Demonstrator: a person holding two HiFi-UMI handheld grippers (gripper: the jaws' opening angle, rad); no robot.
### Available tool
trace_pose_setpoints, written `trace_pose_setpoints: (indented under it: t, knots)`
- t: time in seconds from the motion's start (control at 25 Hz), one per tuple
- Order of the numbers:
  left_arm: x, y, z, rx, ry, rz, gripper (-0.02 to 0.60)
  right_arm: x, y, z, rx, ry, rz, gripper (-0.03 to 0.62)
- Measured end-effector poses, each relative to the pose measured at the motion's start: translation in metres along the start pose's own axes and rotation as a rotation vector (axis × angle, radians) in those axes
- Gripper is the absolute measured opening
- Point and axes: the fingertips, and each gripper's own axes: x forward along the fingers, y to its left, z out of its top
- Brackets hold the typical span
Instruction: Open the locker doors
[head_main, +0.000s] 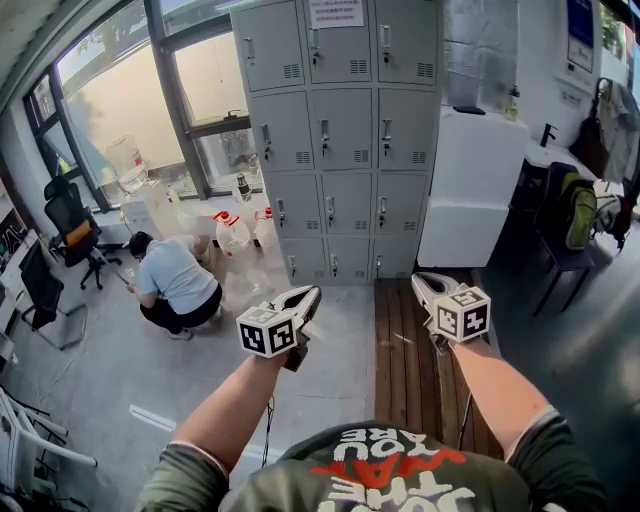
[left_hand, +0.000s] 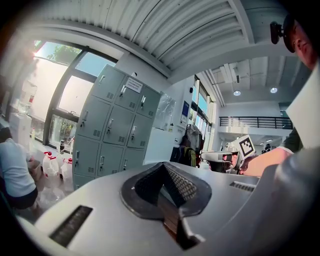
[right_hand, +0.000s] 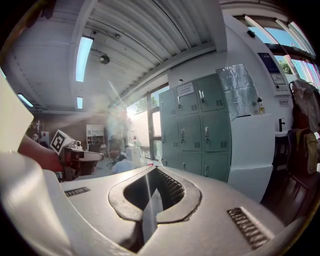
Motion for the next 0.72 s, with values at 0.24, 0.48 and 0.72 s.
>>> trace_pose_setpoints:
  t: [0.24, 0.48, 0.72]
  knots:
    - [0.026, -0.007, -0.005, -0.004, 0.01, -0.028, 0.006, -0.001, -0.019, -0.003, 0.007, 0.017, -0.006, 0.035]
    - [0.068, 0.028, -0.003, -0.019, 0.01, -0.064, 0.006, 0.031, -0.051, -0.009, 0.011, 0.033, -0.04, 0.036]
    - [0.131, 0.103, 0.009, -0.029, 0.011, -0.127, 0.006, 0.111, -0.089, -0.004, 0.01, 0.033, -0.066, 0.037]
